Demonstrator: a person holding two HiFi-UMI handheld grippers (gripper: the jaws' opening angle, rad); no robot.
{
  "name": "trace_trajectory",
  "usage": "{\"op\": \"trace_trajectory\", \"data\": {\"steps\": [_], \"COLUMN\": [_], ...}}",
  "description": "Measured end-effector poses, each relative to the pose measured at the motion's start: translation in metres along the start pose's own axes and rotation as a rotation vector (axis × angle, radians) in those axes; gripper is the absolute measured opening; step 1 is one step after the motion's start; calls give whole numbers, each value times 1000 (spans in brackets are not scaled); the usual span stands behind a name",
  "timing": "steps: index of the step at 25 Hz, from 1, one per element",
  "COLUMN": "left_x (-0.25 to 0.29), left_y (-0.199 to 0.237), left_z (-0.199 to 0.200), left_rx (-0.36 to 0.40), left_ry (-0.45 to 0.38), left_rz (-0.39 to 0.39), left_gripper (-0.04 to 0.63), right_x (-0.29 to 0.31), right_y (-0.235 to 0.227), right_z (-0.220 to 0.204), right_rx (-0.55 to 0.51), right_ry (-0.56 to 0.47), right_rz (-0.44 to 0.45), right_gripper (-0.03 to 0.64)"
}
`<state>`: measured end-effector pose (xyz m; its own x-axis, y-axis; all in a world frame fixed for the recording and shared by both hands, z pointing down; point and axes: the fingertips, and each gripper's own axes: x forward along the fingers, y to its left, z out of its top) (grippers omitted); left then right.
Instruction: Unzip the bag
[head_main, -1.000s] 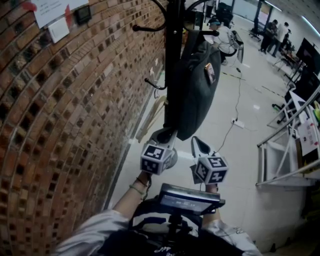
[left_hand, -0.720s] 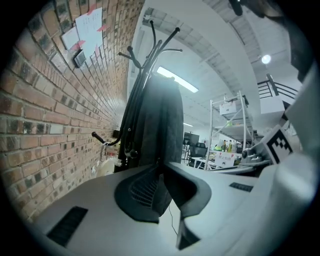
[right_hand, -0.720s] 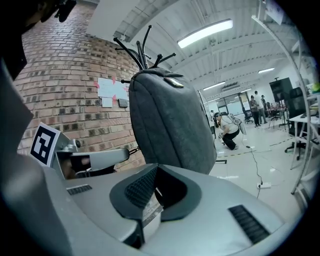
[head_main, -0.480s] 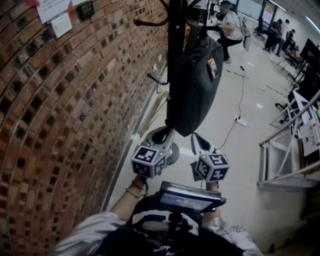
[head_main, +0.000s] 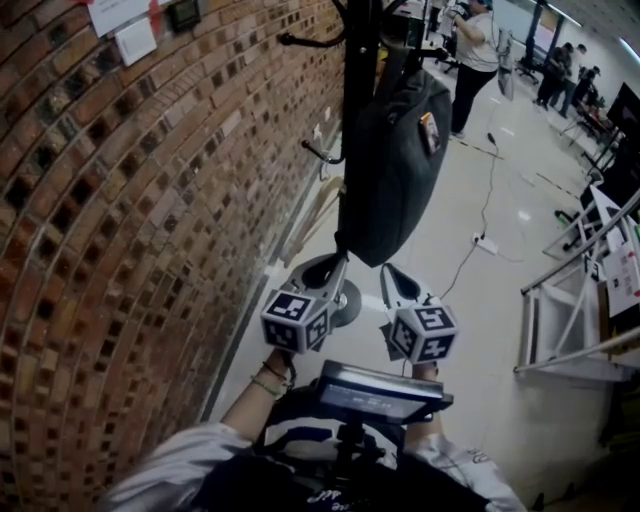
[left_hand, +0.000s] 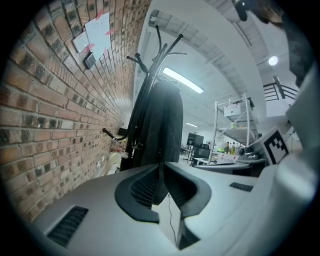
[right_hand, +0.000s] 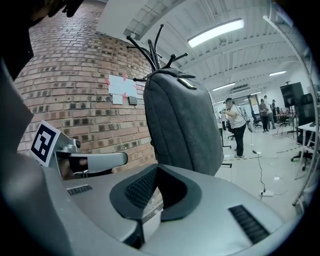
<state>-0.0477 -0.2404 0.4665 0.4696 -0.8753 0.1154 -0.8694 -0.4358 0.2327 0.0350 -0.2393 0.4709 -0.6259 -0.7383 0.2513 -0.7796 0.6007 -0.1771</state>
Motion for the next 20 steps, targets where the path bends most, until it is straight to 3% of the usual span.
{"op": "trace_trajectory", "data": {"steps": [20], "left_x": [-5], "left_y": [-1], "left_z": [-2], "left_rx": [-21], "left_ry": [4], "left_rz": [12], "left_gripper": [26], "right_x": [-8], "right_y": [-2], "right_z": [2], "right_rx": [-27], "right_ry": [-18], "right_rz": [-22], "right_gripper": [-12]}}
